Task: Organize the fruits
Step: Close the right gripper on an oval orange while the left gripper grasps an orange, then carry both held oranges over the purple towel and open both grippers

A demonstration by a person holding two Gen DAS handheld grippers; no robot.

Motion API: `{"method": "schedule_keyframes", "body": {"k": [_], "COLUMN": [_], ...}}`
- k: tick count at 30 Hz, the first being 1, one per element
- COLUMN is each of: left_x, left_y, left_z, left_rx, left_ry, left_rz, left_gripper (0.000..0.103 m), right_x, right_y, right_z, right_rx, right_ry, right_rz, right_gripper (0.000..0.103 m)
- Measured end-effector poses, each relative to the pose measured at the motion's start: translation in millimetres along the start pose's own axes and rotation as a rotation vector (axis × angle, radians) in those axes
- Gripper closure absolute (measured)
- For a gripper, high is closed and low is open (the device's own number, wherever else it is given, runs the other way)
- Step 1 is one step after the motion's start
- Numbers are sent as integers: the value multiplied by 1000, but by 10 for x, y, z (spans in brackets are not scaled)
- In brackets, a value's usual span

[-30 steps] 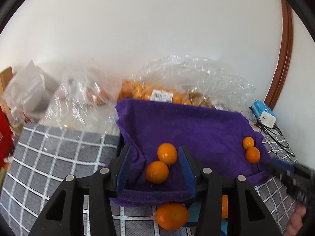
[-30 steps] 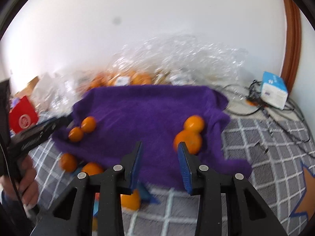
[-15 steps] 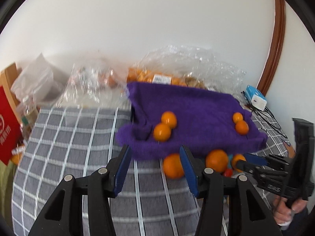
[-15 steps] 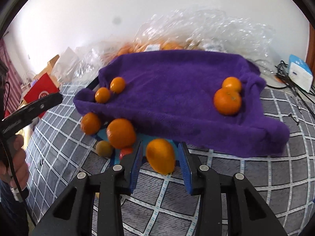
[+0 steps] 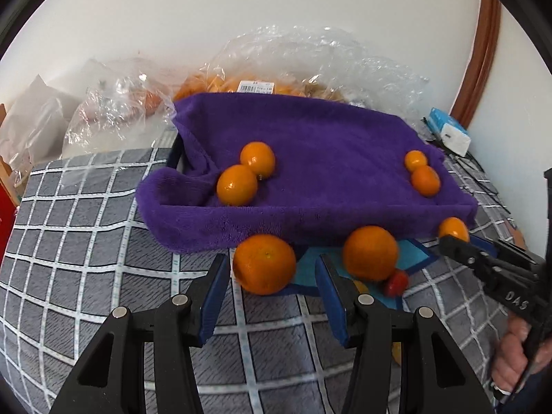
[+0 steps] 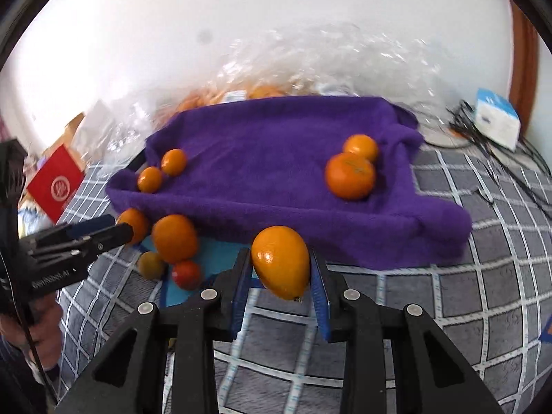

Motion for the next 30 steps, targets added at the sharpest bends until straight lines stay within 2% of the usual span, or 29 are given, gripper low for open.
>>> {"method": "schedule_keyframes", "body": {"k": [4, 6, 10, 14, 16, 17, 20, 30], "left_x": [-46, -62, -145, -71, -55, -74, -122, -90], "left_y": [116, 76, 85, 102, 98, 85, 34, -258], "left_z": [-89, -73, -70, -81, -85, -90, -105, -98], "left_rx": [-15, 14, 12, -4, -1, 5, 29, 180], "left_ry": [-1, -17, -64, -18, -16, -26, -58, -47], "left_rz": [11, -20, -56, -14, -11, -23, -62, -68], "left_gripper": [54, 54, 52, 52, 65, 65, 65, 65], "right_x": [52, 67, 35, 9, -2, -2, -8, -13], "right_y": [61, 102, 141, 142, 123, 117, 68, -34], "right_z": [10, -20, -31, -46, -55, -49, -52, -32], "right_rx": [-23, -41, -44, -31, -18, -12, 15, 51], "right_ry": [40, 41, 20, 5, 0, 0, 3, 9], "right_rz": [-9, -17, -36, -39, -32, -30, -28, 12], "right_gripper": [70, 70, 70, 70, 70, 70, 70, 70]}}
Point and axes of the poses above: each gripper's, at about its wrist camera, not at the fingertips, and y roughly the way its jaws point, x to its right, z to its top, the point moved 1 cm from there along y, roughly the way its jaws point, and after that the axes turned 10 degrees about -z, right-handed, at the moved point
